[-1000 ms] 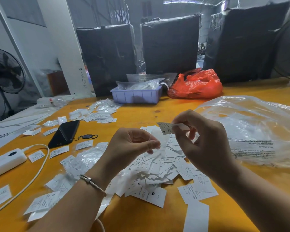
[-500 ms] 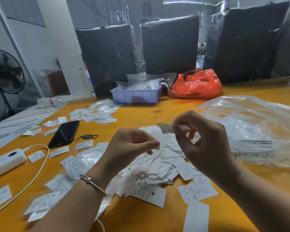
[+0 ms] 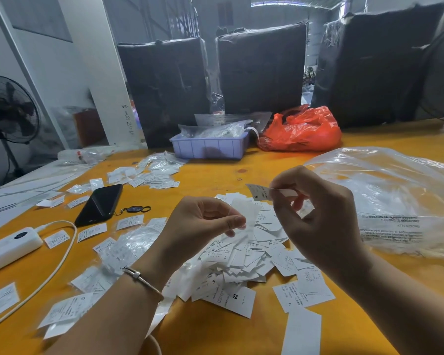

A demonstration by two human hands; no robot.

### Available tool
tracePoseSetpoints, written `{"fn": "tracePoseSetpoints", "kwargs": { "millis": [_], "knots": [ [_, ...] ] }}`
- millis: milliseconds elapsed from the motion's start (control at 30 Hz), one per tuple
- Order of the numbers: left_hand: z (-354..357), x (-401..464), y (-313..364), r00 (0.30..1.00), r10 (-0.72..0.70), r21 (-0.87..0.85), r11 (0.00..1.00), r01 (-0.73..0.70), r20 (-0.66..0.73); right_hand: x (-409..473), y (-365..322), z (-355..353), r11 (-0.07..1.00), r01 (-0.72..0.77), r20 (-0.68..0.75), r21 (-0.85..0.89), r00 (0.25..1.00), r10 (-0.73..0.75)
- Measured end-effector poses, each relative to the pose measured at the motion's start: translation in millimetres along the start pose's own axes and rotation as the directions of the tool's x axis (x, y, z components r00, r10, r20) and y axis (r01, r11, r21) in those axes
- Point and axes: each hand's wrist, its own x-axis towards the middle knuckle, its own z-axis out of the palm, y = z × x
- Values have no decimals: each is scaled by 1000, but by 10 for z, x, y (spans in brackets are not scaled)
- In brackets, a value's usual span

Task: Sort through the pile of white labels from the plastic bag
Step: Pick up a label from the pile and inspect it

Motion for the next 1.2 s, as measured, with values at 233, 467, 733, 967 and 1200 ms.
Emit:
{"fn": "tracePoseSetpoints", "kwargs": {
  "millis": [233, 467, 733, 967, 1200],
  "knots": [
    [-8, 2, 0, 1000, 8, 0, 1000, -8, 0, -22, 29, 4, 999, 11, 56, -36, 998, -9],
    [7, -3, 23, 1000, 17, -8, 1000, -17, -7, -34, 40, 26, 998, -21, 120, -58, 992, 28],
    [34, -3, -12, 1000, 20, 71, 997, -21, 13, -15, 31, 32, 995, -99, 227, -22, 969, 101],
    [50, 7, -12, 998, 0, 48, 999, -3, 56, -17, 70, 71, 987, -155, 355, 35, 925, 132],
    [33, 4, -9, 999, -1, 45, 999, -1, 41, -13, 61, 70, 990, -107, 199, -88, 972, 123]
  ]
}}
